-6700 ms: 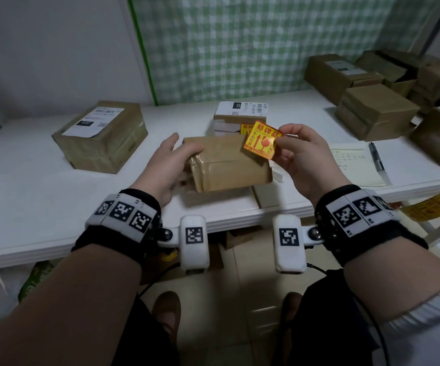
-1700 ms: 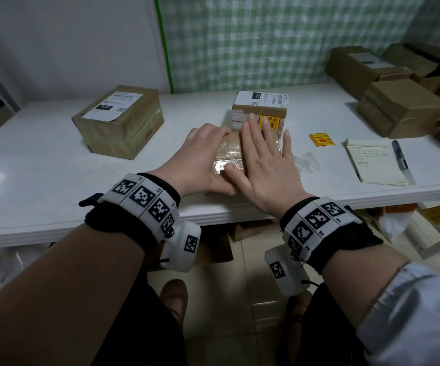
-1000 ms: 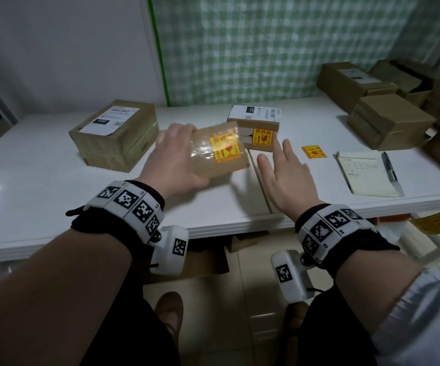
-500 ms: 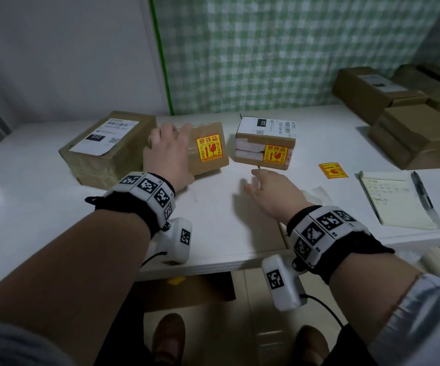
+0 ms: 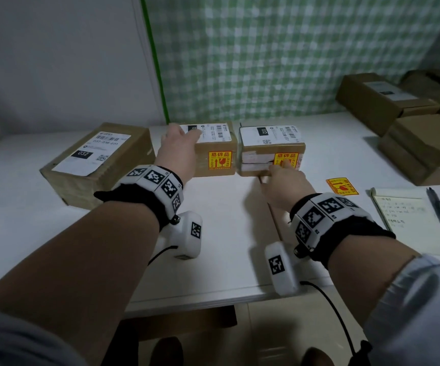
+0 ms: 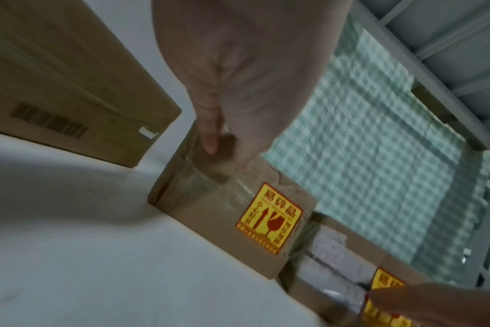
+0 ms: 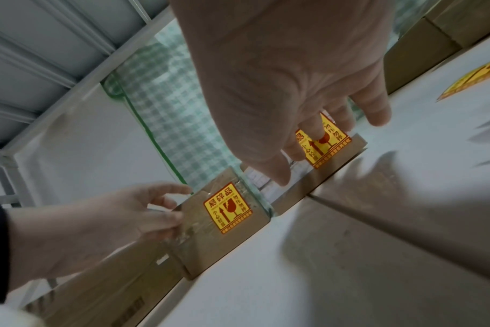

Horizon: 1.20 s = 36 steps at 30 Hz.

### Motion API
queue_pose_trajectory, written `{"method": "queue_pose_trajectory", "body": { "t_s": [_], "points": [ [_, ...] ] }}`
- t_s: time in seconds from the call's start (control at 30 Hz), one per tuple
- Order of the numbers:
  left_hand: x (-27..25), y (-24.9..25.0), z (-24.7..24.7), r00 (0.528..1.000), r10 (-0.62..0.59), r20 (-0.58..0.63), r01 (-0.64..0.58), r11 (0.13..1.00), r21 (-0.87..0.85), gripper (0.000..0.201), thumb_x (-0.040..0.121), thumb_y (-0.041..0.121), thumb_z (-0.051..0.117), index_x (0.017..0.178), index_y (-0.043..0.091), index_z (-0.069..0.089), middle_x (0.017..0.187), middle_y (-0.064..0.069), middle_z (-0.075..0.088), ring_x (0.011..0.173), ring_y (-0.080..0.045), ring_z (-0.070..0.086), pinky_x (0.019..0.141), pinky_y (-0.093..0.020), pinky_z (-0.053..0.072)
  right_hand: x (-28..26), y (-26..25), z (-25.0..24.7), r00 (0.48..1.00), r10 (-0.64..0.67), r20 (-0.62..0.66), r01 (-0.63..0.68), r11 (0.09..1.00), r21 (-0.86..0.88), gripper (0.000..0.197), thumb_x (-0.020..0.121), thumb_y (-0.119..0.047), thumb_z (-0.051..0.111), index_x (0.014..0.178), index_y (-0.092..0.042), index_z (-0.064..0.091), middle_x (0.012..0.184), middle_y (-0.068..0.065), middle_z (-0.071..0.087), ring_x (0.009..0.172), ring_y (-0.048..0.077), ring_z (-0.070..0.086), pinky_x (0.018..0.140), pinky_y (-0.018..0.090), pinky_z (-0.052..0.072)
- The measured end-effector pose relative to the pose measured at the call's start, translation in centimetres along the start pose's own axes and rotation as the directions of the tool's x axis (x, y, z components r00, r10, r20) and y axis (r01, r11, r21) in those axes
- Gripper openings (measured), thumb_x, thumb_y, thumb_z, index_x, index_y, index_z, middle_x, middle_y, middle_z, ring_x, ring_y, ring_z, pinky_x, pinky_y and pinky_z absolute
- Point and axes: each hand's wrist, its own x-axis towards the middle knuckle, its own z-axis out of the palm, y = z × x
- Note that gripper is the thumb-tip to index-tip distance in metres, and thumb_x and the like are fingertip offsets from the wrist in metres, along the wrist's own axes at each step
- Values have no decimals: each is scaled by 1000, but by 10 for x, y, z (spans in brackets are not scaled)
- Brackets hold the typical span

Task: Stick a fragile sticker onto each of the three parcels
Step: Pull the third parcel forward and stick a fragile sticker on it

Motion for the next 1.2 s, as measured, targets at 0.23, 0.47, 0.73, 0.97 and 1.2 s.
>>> {"method": "queue_pose_trajectory", "body": {
  "t_s": [0.23,0.47,0.73,0.97,1.2],
  "points": [
    [-5,-13,-30,995,-74,-68,71,997,-34,50,91,24,54,138,19,40,135,-17,38,126,-33,37,104,-41,34,-5,-18,0,996,-87,21,87,996,-8,38,89,-24,47,123,-9,52,127,14,52,116,34,51,92,38,44],
    [-26,-86,-73,832,-545,-100,554,827,99,82,69,60,62,134,16,39,141,-23,35,132,-42,29,109,-57,20,-26,-47,0,989,-145,1,145,988,50,35,88,-27,47,118,-13,58,120,13,62,110,31,56,78,32,42],
    [-47,-106,-83,796,-594,121,593,804,43,95,67,56,74,143,25,28,145,-21,33,136,-38,23,113,-45,17,-51,-73,0,980,-200,11,199,979,48,39,90,-30,49,122,-10,58,124,11,61,112,29,57,88,36,47],
    [-60,-107,-82,757,-649,74,653,757,-39,77,54,42,77,121,21,45,128,-21,39,119,-37,33,91,-41,31,-68,-80,-3,967,-255,26,254,967,29,43,92,-29,48,132,-13,52,137,8,54,125,26,50,97,34,42],
    [-78,-80,-98,824,-548,-143,469,802,-371,71,46,44,71,111,28,49,117,-12,49,112,-31,32,78,-32,24,-87,-85,-8,963,-269,-18,269,956,118,46,91,-29,49,134,-14,50,137,7,54,126,25,49,103,35,42]
  ]
}}
